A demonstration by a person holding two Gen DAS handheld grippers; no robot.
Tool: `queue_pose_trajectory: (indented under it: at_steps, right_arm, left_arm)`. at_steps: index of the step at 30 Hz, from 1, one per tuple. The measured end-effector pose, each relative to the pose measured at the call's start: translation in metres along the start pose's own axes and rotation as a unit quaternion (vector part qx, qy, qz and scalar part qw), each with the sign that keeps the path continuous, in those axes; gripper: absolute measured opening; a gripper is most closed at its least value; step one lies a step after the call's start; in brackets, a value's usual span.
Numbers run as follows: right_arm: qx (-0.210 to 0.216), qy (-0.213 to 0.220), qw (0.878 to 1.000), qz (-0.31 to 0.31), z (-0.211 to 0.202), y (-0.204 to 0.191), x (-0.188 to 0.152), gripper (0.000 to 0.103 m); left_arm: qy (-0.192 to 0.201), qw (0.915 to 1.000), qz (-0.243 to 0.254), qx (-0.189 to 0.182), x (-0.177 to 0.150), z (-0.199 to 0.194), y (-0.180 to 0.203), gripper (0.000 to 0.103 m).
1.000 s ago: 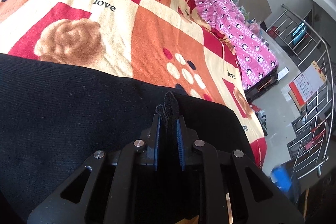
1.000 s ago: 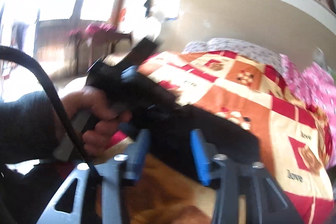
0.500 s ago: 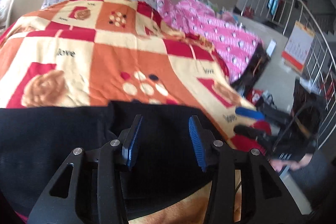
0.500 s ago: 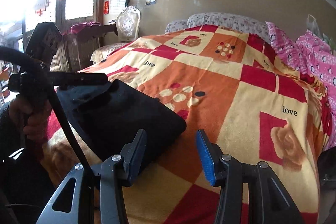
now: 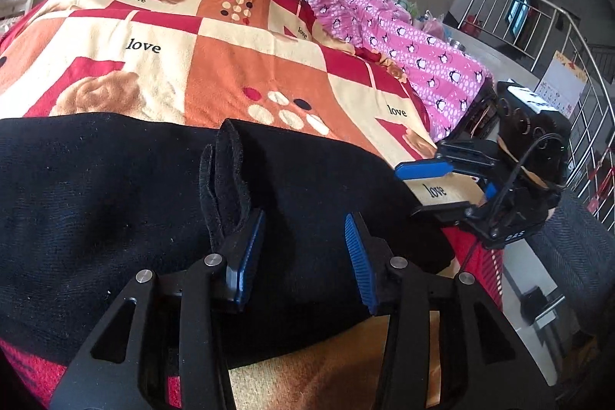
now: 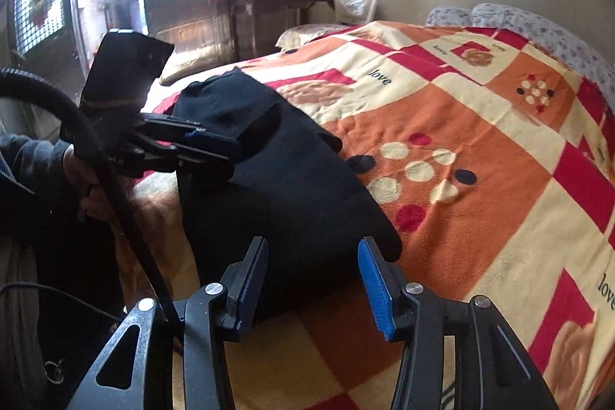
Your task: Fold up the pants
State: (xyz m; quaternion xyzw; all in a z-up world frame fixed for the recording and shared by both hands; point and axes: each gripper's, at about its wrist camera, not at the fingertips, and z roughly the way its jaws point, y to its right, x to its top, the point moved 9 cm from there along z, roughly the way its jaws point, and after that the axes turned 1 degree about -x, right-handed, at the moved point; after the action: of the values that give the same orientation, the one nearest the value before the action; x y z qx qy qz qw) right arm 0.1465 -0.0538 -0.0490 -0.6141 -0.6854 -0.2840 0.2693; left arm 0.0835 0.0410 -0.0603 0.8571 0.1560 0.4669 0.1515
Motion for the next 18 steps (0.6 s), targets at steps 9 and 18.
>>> queue_pose_trajectory:
  at_steps: [9, 18]
  right_arm:
    - [0.041, -0.024, 0.999, 0.010, 0.017, 0.002, -0.012, 0.049]
    - [0.031, -0.029, 0.998, 0.055, 0.011, 0.006, 0.003, 0.049]
  left_arm:
    - [0.003, 0.9998, -0.014, -0.013, 0.003, 0.002, -0.004, 0.042]
    - [0.003, 0.9997, -0.017, -0.015, -0.001, -0.004, -0.003, 0.042]
